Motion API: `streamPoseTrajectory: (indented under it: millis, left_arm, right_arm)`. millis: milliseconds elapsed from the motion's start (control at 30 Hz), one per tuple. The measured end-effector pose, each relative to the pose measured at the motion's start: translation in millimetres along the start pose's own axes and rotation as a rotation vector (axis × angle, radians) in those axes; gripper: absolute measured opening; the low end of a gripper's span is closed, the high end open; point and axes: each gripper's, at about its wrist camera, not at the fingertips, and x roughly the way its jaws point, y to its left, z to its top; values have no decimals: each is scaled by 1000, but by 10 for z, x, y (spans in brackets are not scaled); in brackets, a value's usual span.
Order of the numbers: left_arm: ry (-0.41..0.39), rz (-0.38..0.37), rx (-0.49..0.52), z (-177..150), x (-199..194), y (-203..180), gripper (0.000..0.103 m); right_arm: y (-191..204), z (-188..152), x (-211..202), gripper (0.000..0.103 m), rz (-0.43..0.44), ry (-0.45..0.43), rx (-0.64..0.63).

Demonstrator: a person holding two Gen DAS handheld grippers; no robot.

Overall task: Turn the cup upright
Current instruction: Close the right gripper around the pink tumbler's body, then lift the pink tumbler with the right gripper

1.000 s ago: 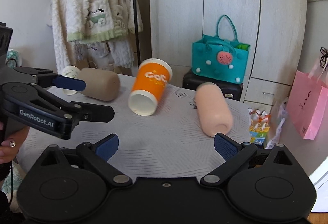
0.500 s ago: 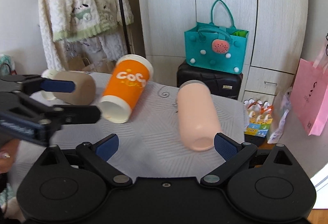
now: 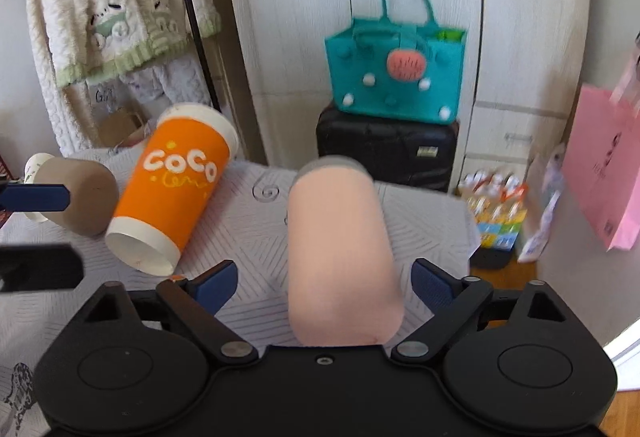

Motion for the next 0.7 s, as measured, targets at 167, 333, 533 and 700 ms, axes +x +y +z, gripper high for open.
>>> streamPoseTrajectory:
  millis: [167, 333, 533, 700]
  left_arm:
    - [12, -1, -13, -7, 36, 11, 103]
    - [24, -1, -14, -31, 38, 23, 103]
    - [21, 15, -17, -68, 7, 33, 103]
    - [10, 25, -3, -128, -45, 6, 103]
  right_arm:
    - [6, -22, 78, 77, -16, 18, -9]
    - [53, -29, 32, 67, -32, 13, -39]
    - [174, -127, -83, 67, -35, -11, -53]
    - [325, -277, -217, 67, -52, -44, -75]
